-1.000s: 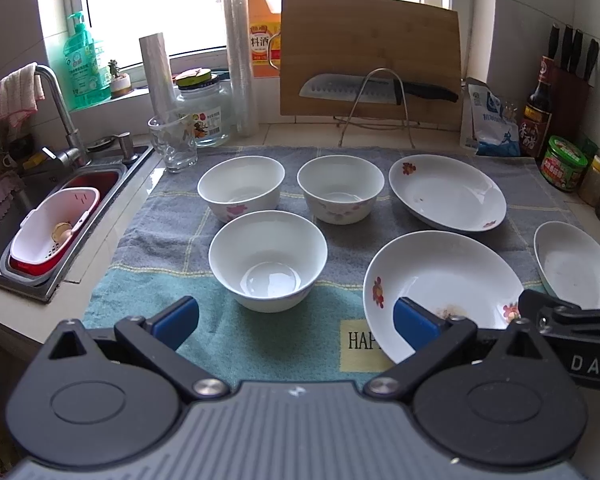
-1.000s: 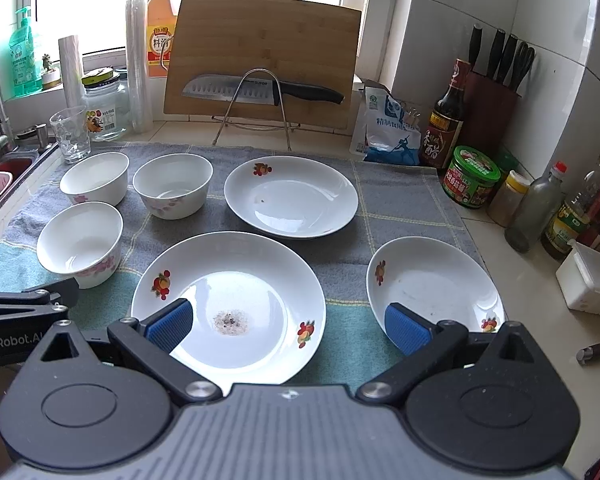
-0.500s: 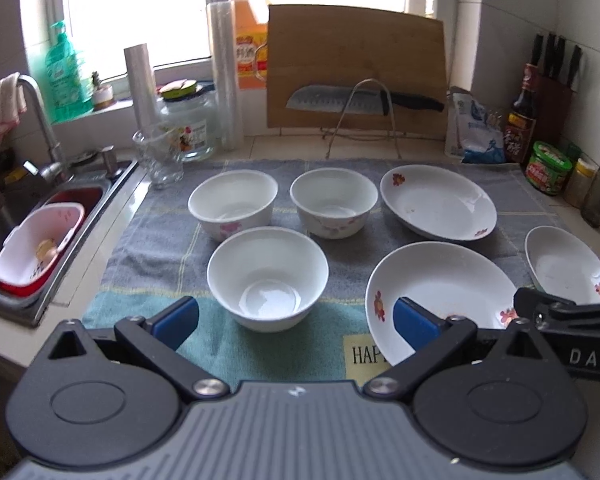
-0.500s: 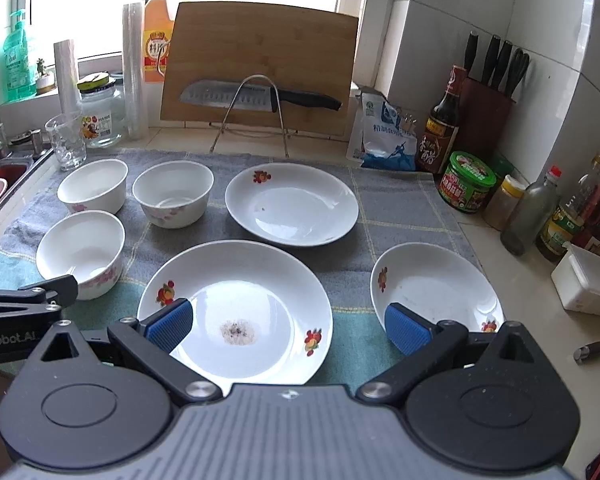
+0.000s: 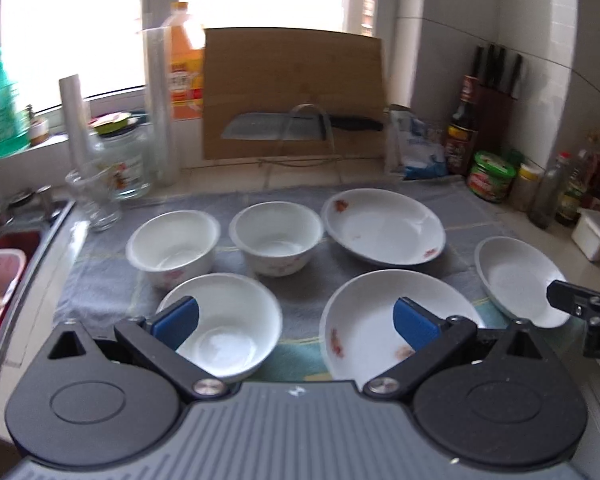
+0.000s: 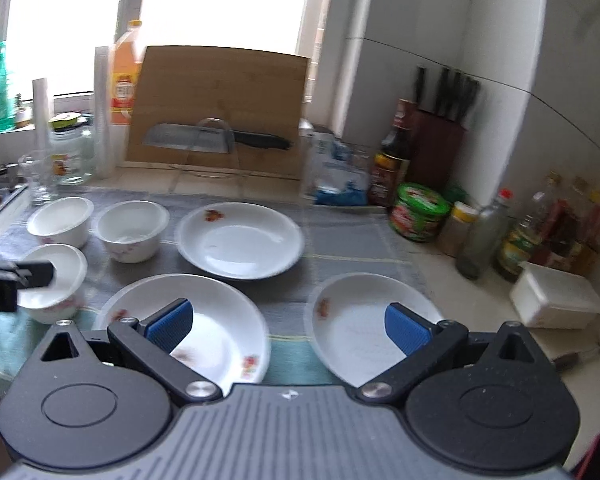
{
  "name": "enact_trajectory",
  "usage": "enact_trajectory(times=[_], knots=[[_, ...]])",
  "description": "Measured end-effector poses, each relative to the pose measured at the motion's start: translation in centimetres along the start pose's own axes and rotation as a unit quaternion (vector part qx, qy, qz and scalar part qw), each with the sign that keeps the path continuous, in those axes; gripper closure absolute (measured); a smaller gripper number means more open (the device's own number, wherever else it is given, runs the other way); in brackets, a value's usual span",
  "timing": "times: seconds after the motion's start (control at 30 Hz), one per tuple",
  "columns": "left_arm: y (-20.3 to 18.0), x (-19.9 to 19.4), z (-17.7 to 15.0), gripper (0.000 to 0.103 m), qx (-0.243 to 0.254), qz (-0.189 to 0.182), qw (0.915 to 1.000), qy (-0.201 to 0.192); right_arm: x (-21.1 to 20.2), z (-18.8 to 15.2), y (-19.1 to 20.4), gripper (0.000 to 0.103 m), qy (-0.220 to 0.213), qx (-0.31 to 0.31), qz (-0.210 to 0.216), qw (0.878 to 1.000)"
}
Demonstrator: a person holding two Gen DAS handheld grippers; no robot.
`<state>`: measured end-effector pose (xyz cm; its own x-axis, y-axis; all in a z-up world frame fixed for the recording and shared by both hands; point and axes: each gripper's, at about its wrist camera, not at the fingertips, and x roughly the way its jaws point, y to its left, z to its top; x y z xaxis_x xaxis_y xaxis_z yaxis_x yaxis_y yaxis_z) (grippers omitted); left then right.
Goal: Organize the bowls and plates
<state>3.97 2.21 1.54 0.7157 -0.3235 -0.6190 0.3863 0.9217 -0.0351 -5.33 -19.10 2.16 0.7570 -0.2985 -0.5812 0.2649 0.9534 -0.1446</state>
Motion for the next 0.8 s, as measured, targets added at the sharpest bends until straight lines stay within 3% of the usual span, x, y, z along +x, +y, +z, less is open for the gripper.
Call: enact_trajectory(times=[0.17, 0.27, 0.5, 0.7, 0.8], knots=[[-2.3, 0.7, 0.8, 0.001, 0.023, -0.045, 0.9985, -0.019, 1.5, -1.7, -4.2, 0.000, 0.008, 0.016, 0.007, 1.000], [-4.0, 2.1, 1.4, 0.001, 0.021, -0.050, 0.9984, -0.015, 3.2, -2.7, -6.6, 0.000, 0.020, 0.018, 0.015, 1.000], [-8.5, 6.0, 3.3, 0.001, 0.021, -0.056, 0.9981, 0.009, 7.6, -5.7, -11.8, 0.000, 0.042, 0.024, 0.056, 0.997], [-12.8, 9.4, 5.1, 0.001, 0.021, -0.099, 0.9943, 0.035, 11.3, -8.3, -14.6, 0.000, 0.070, 0.016, 0.121, 0.990], [-15.4, 11.0, 5.6, 0.001, 0.045, -0.094, 0.9933, 0.050, 12.6, -8.8, -15.8, 0.000, 0.067, 0.001, 0.138, 0.988]])
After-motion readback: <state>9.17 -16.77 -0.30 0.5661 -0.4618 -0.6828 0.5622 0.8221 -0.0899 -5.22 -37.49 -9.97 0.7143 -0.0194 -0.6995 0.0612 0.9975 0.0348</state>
